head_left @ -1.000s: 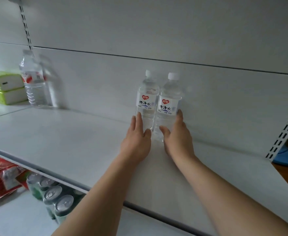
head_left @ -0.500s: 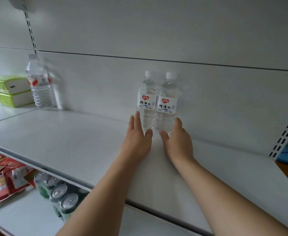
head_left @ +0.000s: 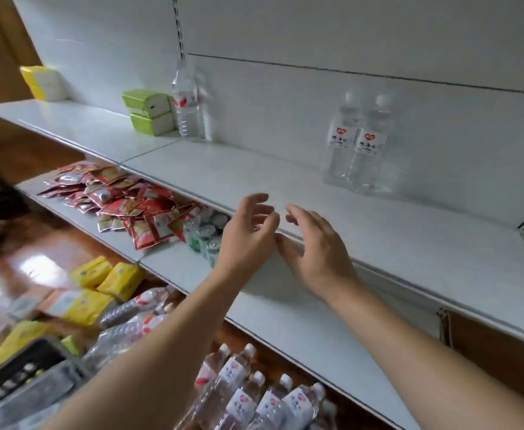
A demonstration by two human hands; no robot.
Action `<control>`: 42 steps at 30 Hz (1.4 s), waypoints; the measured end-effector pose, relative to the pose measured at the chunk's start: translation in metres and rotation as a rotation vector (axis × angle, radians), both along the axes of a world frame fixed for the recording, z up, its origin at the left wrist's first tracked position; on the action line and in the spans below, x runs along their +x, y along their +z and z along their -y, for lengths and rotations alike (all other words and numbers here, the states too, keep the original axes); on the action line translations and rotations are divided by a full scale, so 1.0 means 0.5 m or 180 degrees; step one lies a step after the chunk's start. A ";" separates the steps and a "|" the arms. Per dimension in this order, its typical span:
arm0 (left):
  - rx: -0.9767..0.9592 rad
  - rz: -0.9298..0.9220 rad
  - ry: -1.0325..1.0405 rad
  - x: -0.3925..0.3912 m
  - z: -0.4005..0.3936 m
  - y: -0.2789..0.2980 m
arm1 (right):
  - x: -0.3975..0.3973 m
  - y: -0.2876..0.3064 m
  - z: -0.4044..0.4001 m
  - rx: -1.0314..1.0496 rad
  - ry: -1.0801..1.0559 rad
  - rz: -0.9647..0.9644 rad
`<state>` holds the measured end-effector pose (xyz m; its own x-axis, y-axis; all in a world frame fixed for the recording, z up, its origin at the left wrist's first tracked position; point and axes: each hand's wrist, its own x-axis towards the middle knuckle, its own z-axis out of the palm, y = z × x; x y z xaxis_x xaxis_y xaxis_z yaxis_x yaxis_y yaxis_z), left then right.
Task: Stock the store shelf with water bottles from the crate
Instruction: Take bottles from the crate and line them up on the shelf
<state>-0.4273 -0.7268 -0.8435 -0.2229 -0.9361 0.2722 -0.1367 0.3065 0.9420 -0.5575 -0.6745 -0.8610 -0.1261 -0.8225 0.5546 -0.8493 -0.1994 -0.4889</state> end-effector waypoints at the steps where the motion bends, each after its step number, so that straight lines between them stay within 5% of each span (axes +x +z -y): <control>1: 0.0010 0.0029 0.0013 0.047 -0.029 0.001 | 0.040 -0.004 -0.016 0.0084 0.0147 0.0027; 7: 0.0584 0.0675 0.0219 0.337 -0.191 -0.115 | 0.258 -0.098 -0.131 0.0931 0.0947 0.0130; 12: 0.1262 0.1820 0.0003 0.490 -0.321 -0.253 | 0.388 -0.221 -0.215 0.1939 0.1596 -0.0166; 19: 0.1139 0.3977 -0.0888 0.505 -0.412 -0.318 | 0.439 -0.327 -0.306 0.3024 0.2270 -0.1124; 23: 0.1193 0.4620 -0.1177 0.496 -0.426 -0.322 | 0.453 -0.368 -0.320 0.2790 0.2484 -0.1867; 31: 0.1706 0.4206 -0.1562 0.524 -0.359 -0.281 | 0.482 -0.376 -0.306 0.2271 0.2425 -0.2695; 36: 0.1719 0.3793 -0.1567 0.534 -0.342 -0.243 | 0.455 -0.338 -0.322 0.1893 0.2525 -0.1889; 42: 0.2697 0.2301 -0.1619 0.576 -0.317 -0.141 | 0.395 -0.258 -0.332 0.1829 0.1977 -0.0874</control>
